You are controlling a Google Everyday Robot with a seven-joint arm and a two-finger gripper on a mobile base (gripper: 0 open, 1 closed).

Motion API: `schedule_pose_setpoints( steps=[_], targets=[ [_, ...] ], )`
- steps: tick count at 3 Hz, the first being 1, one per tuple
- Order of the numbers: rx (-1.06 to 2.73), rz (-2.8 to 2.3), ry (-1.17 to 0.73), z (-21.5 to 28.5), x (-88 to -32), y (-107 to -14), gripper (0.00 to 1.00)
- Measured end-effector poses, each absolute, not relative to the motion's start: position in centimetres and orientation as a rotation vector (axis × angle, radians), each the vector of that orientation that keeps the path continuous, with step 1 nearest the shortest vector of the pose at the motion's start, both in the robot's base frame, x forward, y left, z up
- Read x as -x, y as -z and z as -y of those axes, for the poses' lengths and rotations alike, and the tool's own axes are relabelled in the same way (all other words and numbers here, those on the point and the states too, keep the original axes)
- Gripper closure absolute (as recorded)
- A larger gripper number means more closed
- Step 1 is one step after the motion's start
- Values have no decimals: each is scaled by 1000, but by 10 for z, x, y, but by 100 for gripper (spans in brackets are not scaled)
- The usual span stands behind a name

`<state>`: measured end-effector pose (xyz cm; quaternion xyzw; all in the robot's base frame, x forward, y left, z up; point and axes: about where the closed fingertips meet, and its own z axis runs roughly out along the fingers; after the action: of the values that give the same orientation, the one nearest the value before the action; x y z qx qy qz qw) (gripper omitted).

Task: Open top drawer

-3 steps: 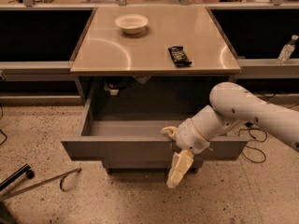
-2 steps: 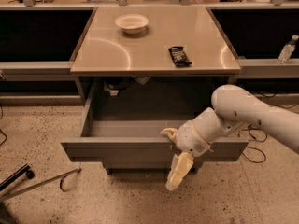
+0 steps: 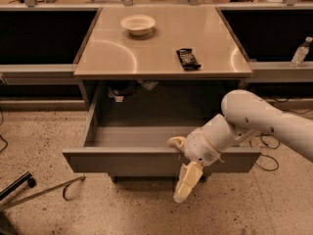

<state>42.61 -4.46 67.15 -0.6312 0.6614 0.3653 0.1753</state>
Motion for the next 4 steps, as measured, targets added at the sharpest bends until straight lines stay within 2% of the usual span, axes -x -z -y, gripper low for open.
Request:
schedule_pose_setpoints(
  steps=[2, 4],
  targets=[
    [1832, -1863, -1085, 38, -412, -680, 0],
    [1803, -1886, -1170, 37, -369, -692, 0]
  ],
)
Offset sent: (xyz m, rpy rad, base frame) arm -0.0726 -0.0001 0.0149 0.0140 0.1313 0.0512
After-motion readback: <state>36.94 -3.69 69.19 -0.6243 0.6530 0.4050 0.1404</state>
